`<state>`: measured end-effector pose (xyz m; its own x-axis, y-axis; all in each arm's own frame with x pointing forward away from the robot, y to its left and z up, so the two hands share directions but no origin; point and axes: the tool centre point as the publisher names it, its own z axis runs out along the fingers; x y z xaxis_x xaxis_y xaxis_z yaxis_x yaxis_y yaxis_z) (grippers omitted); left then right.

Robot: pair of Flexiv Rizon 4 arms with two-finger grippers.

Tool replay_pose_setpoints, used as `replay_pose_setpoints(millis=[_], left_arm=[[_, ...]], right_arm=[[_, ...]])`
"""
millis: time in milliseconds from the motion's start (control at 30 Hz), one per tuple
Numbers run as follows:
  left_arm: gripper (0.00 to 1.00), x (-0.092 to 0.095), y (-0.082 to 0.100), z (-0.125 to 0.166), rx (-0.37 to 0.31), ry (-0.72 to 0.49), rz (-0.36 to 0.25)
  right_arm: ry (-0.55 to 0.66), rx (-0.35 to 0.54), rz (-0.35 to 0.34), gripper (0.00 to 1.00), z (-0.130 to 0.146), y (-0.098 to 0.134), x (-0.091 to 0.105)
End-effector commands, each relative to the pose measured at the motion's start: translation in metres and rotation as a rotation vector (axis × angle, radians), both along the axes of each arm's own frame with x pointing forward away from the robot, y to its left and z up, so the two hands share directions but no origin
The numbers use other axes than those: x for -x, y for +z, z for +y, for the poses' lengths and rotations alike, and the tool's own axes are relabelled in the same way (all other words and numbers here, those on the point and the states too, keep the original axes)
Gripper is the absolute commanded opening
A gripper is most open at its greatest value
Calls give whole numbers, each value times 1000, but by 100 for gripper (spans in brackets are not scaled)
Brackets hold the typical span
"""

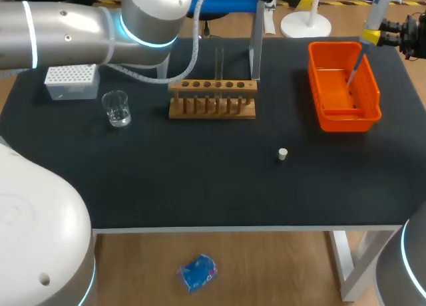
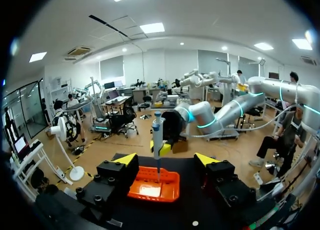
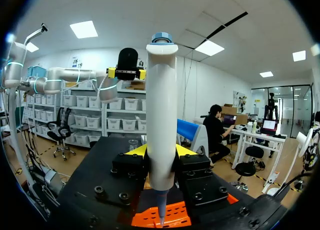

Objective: Invert the test tube, pick up the pipette, mount the tip to pipette, aspirate from beaker and dispense into the tube, eject the tip, return the pipette, and cap with the stopper.

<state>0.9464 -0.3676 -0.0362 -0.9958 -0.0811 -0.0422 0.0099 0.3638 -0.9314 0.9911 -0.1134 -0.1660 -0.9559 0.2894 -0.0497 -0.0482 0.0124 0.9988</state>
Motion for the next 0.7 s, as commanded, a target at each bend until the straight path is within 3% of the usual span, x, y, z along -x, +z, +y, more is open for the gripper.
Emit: replay_pose_setpoints(millis=[33,500,700], left_arm=[[0,-14,6,-28,-71,-11,17],[0,-32,13,-84,-49,-50,23],[0,-36,13,-110,29,-62,3]], right_arm=[[3,1,0,0,-1,0,0],[3,1,0,0,-1,0,0],[3,1,0,0,-1,0,0]])
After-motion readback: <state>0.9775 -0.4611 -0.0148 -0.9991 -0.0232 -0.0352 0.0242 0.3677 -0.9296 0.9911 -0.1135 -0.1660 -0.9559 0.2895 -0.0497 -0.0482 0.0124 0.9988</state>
